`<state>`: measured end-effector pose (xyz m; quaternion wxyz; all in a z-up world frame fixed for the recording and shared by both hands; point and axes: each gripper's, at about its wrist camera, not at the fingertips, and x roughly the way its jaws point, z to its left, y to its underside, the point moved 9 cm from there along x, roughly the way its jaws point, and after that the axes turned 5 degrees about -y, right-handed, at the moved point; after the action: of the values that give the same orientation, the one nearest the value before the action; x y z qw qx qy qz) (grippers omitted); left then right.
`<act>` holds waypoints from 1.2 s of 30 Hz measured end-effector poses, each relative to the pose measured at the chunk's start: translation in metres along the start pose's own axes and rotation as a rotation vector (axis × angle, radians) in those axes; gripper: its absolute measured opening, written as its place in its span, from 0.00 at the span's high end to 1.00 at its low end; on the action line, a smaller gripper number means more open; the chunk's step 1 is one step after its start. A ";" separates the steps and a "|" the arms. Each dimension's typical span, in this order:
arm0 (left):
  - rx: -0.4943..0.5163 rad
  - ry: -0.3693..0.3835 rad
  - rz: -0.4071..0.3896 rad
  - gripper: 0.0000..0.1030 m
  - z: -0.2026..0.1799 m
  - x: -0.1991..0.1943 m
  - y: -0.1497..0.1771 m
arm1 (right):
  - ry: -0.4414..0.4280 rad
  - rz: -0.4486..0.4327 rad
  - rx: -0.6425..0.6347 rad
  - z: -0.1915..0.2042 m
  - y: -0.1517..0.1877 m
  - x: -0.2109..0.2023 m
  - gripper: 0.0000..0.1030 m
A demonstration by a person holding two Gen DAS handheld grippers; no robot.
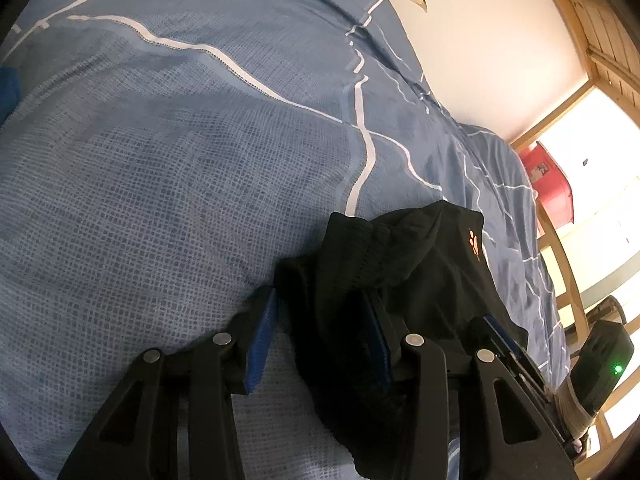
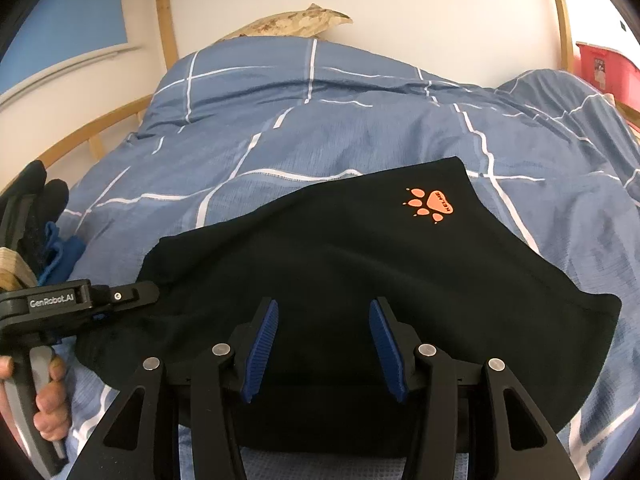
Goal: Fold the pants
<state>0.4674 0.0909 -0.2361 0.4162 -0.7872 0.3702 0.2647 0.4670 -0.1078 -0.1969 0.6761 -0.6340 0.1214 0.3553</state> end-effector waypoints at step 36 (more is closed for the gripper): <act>0.110 -0.230 -0.015 0.83 -0.079 -0.023 -0.012 | -0.125 -0.028 -0.024 -0.012 -0.021 -0.011 0.53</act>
<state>0.4718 0.0365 -0.1731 0.5003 -0.7304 0.3281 0.3297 0.4752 -0.1216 -0.1760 0.6796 -0.6201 0.0657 0.3864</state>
